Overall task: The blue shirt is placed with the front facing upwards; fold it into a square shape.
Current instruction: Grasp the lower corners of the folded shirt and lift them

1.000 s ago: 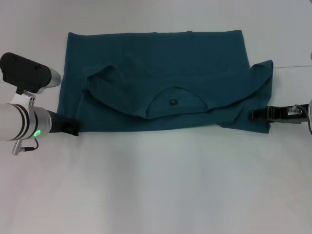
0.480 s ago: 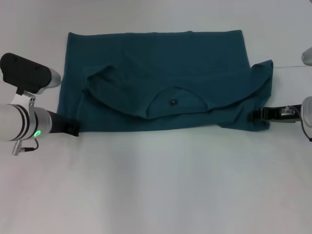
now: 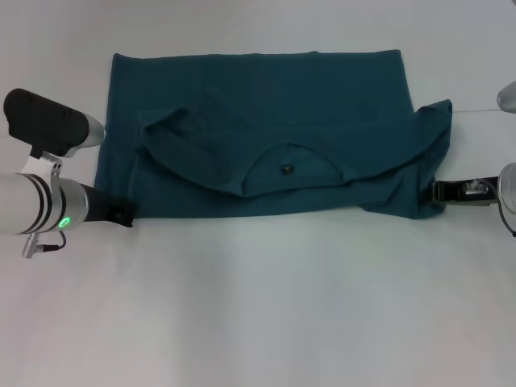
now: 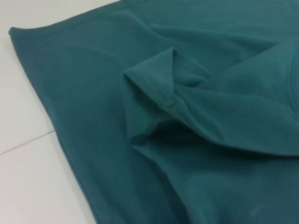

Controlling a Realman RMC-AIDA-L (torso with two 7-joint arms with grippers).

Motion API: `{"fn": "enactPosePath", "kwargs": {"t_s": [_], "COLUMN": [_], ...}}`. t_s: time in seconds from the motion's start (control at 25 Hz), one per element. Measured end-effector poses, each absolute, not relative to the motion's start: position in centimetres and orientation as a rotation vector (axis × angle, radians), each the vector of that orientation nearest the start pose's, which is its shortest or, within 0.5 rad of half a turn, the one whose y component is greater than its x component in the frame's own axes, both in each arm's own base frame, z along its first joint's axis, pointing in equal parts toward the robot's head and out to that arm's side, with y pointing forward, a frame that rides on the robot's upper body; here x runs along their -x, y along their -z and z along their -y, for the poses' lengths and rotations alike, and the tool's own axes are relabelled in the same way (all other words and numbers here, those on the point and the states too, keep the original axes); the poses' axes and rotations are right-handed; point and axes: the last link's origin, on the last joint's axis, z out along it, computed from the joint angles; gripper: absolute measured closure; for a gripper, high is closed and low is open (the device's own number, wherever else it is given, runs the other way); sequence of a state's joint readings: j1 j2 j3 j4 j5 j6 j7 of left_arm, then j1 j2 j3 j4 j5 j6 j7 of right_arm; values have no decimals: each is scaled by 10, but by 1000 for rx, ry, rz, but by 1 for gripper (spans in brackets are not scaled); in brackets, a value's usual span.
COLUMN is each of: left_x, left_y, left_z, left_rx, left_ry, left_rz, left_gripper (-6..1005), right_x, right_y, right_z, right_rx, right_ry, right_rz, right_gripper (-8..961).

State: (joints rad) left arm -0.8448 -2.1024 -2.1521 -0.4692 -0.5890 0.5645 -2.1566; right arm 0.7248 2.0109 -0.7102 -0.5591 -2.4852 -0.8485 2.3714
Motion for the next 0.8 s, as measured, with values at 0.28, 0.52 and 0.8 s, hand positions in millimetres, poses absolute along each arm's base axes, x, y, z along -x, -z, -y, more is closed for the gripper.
{"fn": "enactPosePath", "kwargs": {"t_s": [0.28, 0.52, 0.8], "left_x": [259, 256, 257], "left_y": [41, 41, 39], "left_z": [-447, -443, -439], "left_rx": [2192, 2193, 2192], "left_ry": [-119, -92, -85], "left_rz": [867, 858, 853], "left_gripper": [954, 953, 953], "right_x": [-316, -319, -320], "right_y": [-25, -24, -27], "right_z": [-424, -420, -415], "right_rx": [1928, 1936, 1946], "right_ry": [-169, -165, -167], "right_rz": [-1463, -1460, -1443], "right_gripper": [891, 894, 898]}}
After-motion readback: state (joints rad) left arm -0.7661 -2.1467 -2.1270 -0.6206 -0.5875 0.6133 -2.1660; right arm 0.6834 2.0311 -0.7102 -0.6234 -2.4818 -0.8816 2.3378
